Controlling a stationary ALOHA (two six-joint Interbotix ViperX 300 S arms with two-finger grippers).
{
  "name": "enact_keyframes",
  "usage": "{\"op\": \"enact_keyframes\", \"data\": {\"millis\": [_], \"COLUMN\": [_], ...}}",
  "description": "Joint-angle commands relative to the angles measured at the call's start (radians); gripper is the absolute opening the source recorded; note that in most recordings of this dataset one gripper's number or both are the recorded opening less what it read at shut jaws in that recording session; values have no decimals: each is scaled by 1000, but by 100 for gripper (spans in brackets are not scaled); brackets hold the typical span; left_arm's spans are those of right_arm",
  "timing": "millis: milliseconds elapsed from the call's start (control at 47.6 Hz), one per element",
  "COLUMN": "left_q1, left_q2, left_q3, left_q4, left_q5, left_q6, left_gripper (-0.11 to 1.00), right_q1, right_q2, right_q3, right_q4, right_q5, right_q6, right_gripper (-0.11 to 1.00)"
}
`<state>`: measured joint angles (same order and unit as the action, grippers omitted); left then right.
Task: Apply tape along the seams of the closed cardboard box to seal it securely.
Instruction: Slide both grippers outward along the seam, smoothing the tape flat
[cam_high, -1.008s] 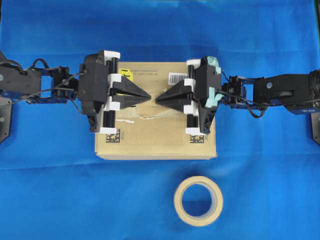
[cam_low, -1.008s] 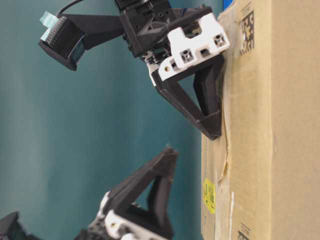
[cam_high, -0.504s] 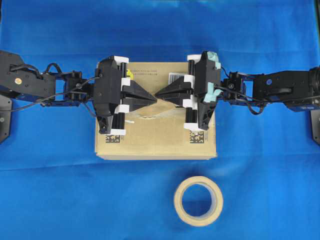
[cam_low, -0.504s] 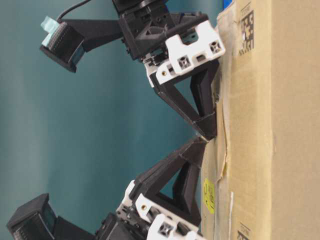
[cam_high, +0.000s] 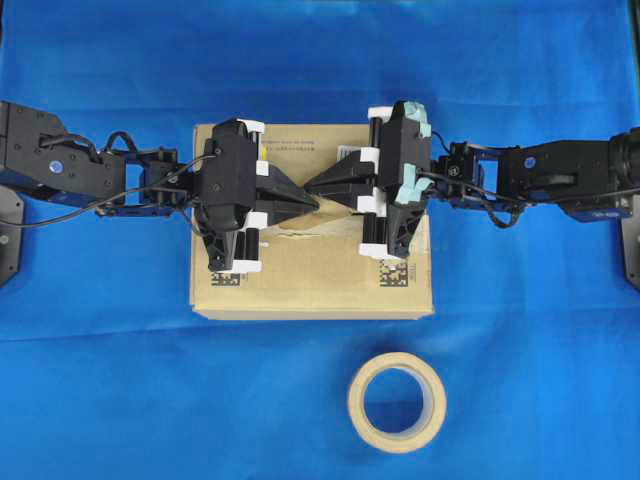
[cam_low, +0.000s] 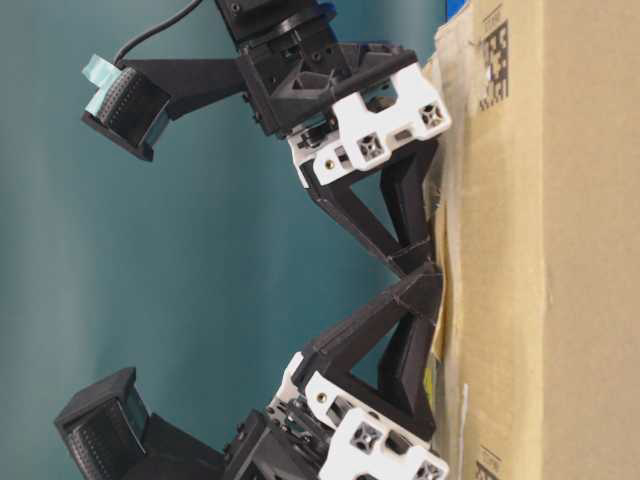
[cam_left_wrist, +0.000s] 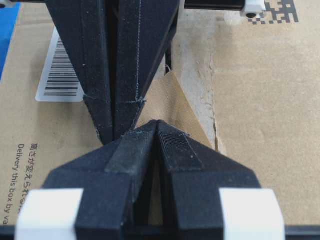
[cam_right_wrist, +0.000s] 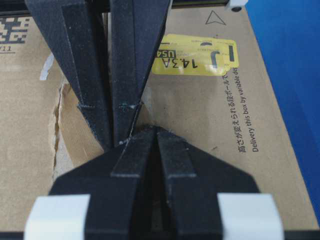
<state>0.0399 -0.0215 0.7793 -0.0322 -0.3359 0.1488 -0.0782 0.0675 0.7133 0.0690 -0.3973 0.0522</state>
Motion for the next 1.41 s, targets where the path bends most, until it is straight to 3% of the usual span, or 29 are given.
{"op": "enact_keyframes", "data": {"millis": [0, 420, 567, 1029, 1385], "left_q1": [5, 8, 6, -48, -118], "left_q2": [-9, -87, -103, -14, -8], "left_q3": [5, 150, 160, 9, 9], "left_q4": [-2, -2, -2, 2, 2], "left_q5": [2, 35, 25, -20, -18], "left_q6": [-3, -5, -6, -3, -3], "left_gripper": [0, 0, 0, 0, 0], "right_q1": [8, 23, 26, 35, 57], "right_q2": [-11, -74, -94, -12, 15], "right_q3": [-9, 118, 147, 9, -31], "right_q4": [2, 55, 69, 51, 51], "right_q5": [8, 31, 8, 0, 8], "right_q6": [3, 5, 5, -8, -8], "right_gripper": [1, 1, 1, 1, 1]}}
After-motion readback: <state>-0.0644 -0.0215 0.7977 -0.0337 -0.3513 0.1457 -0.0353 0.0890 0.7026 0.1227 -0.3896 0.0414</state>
